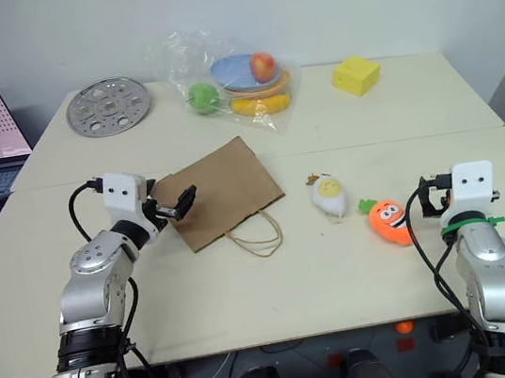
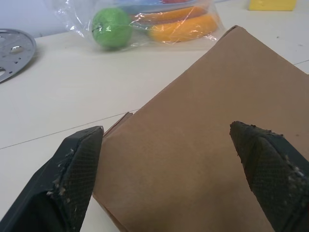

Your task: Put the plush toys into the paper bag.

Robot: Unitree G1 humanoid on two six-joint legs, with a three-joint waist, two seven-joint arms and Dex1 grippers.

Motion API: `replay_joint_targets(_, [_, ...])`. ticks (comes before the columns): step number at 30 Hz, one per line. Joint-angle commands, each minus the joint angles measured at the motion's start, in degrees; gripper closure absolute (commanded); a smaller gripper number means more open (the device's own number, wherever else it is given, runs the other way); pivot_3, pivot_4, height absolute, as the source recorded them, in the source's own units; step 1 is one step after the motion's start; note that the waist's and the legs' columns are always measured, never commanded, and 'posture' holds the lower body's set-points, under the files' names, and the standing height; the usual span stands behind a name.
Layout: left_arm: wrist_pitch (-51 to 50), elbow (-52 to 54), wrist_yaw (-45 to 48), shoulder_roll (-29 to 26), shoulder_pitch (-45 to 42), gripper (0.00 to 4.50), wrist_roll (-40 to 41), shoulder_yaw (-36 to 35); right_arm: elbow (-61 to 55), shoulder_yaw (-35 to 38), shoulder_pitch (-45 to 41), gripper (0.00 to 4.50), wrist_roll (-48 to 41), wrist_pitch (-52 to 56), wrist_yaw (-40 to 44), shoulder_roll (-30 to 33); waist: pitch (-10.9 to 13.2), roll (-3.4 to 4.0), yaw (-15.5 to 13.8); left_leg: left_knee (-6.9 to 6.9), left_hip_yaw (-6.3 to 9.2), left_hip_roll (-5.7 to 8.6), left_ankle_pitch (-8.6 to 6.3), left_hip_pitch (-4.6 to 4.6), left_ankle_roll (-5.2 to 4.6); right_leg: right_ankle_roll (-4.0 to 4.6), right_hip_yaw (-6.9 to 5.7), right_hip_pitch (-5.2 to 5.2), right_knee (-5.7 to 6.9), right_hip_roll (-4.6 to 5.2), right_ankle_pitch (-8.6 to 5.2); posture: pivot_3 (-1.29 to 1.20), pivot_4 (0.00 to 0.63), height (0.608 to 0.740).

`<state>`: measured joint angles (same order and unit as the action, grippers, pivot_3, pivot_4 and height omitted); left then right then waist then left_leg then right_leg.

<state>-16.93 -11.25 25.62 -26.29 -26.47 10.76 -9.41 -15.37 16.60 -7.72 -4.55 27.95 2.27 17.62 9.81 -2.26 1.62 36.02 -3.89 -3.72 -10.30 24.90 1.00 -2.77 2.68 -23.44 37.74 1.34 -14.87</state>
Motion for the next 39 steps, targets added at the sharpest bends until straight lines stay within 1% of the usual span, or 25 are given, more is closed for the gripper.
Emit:
replay_joint_targets(1, [0.61, 3.32, 0.48, -0.98, 0.26, 0.02, 1.14, -1.46, -1.35, 0.63, -0.40, 0.00, 0.53, -1.46, -0.09, 0.82, 0.00, 0.00, 0.00, 0.00, 0.00, 0.00, 0.00, 0.00, 0.00, 0.00, 0.00, 0.00, 0.00, 0.00, 0.00, 0.00, 0.150, 0.740])
replay_joint_targets(4, [0.32, 5.14, 3.53, -2.26, 0.75, 0.02, 3.08, -1.56, -1.73, 0.25, -0.48, 0.00, 0.47, -1.46, 1.49, 2.18, 0.00, 0.00, 0.02, 0.00, 0.00, -0.01, 0.00, 0.00, 0.00, 0.00, 0.00, 0.00, 0.00, 0.00, 0.00, 0.00, 0.150, 0.740])
replay_joint_targets(6, [-0.75, 6.99, 7.72, -3.99, 0.84, 0.02, 5.86, -1.82, -2.44, 0.23, -0.67, 0.00, -0.54, -0.99, 4.38, 4.38, 0.01, 0.01, 0.05, 0.00, 0.00, 0.00, 0.00, 0.00, 0.00, 0.00, 0.00, -0.01, 0.00, 0.00, 0.00, 0.00, 0.150, 0.740])
replay_joint_targets(8, [-2.49, 10.21, 14.76, -7.28, 0.83, 0.02, 10.04, -1.69, -3.67, 0.77, -1.41, 0.00, -3.60, 0.50, 9.70, 7.93, 0.01, 0.01, 0.08, 0.00, -0.02, 0.00, 0.00, 0.00, 0.00, 0.05, 0.00, -0.01, -0.02, 0.01, -0.03, 0.00, 0.150, 0.740])
replay_joint_targets(10, [-3.33, 12.65, 20.86, -10.61, 1.12, 0.02, 11.91, -0.21, -4.51, 1.23, -2.04, 0.00, -6.87, 1.40, 14.41, 10.81, 0.01, 0.01, 0.09, -0.02, -0.05, -0.01, 0.00, 0.00, 0.00, 0.20, 0.01, -0.01, -0.03, 0.02, -0.12, 0.00, 0.150, 0.740])
replay_joint_targets(12, [-4.80, 15.48, 27.53, -14.35, 1.90, 0.02, 13.70, 1.90, -6.46, 1.88, -2.36, 0.00, -12.40, 3.50, 20.79, 13.86, 0.01, 0.02, 0.09, -0.04, -0.05, -0.02, 0.00, -0.02, 0.00, 0.36, 0.00, -0.01, -0.03, 0.02, -0.21, 0.00, 0.150, 0.740])
replay_joint_targets(14, [-6.44, 17.85, 32.88, -17.43, 2.41, 0.02, 15.13, 3.87, -10.52, 2.55, -2.01, 0.00, -21.13, 7.53, 28.22, 16.70, 0.01, 0.03, 0.07, -0.06, -0.04, -0.03, -0.01, -0.02, 0.00, 0.59, -0.02, -0.02, 0.00, 0.02, -0.35, 0.00, 0.150, 0.740])
replay_joint_targets(17, [-6.63, 18.69, 36.59, -18.99, 2.16, 0.02, 15.46, 5.82, -15.24, 2.29, -1.09, 0.00, -30.30, 13.16, 34.72, 20.38, 0.02, 0.02, 0.02, -0.11, 0.04, -0.05, -0.01, -0.04, 0.00, 0.54, -0.10, 0.00, 0.01, 0.00, -0.37, 0.00, 0.150, 0.740])
replay_joint_targets(19, [-3.70, 17.95, 39.00, -18.87, 1.52, 0.02, 12.54, 9.61, -19.51, 0.63, -0.96, 0.00, -36.33, 17.90, 36.99, 22.58, 0.02, 0.02, -0.10, -0.11, 0.14, -0.06, -0.01, -0.03, 0.00, 0.52, -0.18, 0.03, 0.02, 0.00, -0.39, 0.00, 0.150, 0.740])
replay_joint_targets(21, [-0.51, 16.65, 40.61, -18.50, 1.05, 0.02, 9.41, 12.93, -22.03, -1.09, -1.57, 0.00, -39.79, 20.53, 36.99, 23.31, 0.02, 0.01, -0.11, -0.10, 0.16, -0.05, -0.01, -0.03, 0.00, 0.58, -0.17, 0.04, 0.02, 0.00, -0.42, 0.00, 0.150, 0.740])
replay_joint_targets(23, [2.42, 14.53, 40.22, -17.07, 0.35, 0.02, 6.66, 15.21, -23.29, -3.29, -2.31, 0.00, -40.10, 21.10, 36.27, 23.58, 0.02, 0.02, -0.10, -0.08, 0.18, -0.04, -0.01, -0.03, 0.00, 0.68, -0.14, 0.04, 0.00, 0.01, -0.47, 0.00, 0.150, 0.740])
replay_joint_targets(26, [6.95, 11.47, 39.60, -14.57, -0.03, 0.02, 2.55, 18.75, -23.89, -7.62, -3.15, 0.00, -36.21, 19.24, 33.76, 22.63, 0.02, 0.00, -0.09, -0.01, 0.26, -0.01, -0.01, -0.02, 0.00, 0.70, -0.09, 0.04, -0.01, 0.05, -0.47, 0.00, 0.150, 0.740])
replay_joint_targets(28, [10.19, 8.90, 38.10, -12.55, -0.53, 0.02, -0.38, 20.31, -23.99, -9.15, -3.77, 0.00, -34.52, 18.37, 31.30, 21.08, 0.02, 0.00, -0.10, 0.00, 0.26, 0.01, -0.01, -0.02, 0.00, 0.70, -0.06, 0.04, -0.04, 0.08, -0.47, 0.00, 0.150, 0.740])
replay_joint_targets(31, [12.09, 5.90, 36.37, -10.06, -1.68, 0.02, -2.08, 20.60, -24.43, -9.38, -3.97, 0.00, -34.59, 18.67, 29.49, 19.69, 0.02, 0.00, -0.14, -0.01, 0.27, 0.02, -0.01, 0.03, 0.00, 0.69, -0.06, 0.01, -0.06, 0.08, -0.47, 0.00, 0.150, 0.740])
replay_joint_targets(35, [16.71, 0.00, 33.93, -8.78, -3.53, 0.02, -6.03, 21.00, -25.81, -9.49, -2.98, 0.00, -34.42, 18.78, 27.73, 19.29, 0.02, 0.00, -0.18, -0.02, 0.27, 0.01, -0.01, 0.08, -0.01, 0.51, -0.14, 0.01, -0.04, 0.02, -0.38, 0.00, 0.150, 0.740])
replay_joint_targets(37, [21.06, -2.56, 33.12, -8.22, -4.50, 0.02, -7.56, 21.17, -25.57, -9.16, -2.84, 0.00, -33.84, 18.31, 26.48, 18.76, 0.02, 0.00, -0.17, -0.03, 0.26, 0.00, -0.01, 0.07, -0.01, 0.48, -0.16, 0.01, -0.01, -0.01, -0.37, 0.00, 0.150, 0.740])
replay_joint_targets(39, [21.30, -3.50, 33.38, -7.33, -5.20, 0.02, -7.37, 21.19, -25.25, -9.28, -2.65, 0.00, -33.33, 17.86, 25.96, 18.53, 0.02, 0.00, -0.17, -0.03, 0.26, -0.01, -0.01, 0.07, -0.01, 0.48, -0.18, 0.01, 0.01, -0.03, -0.37, 0.00, 0.150, 0.740])
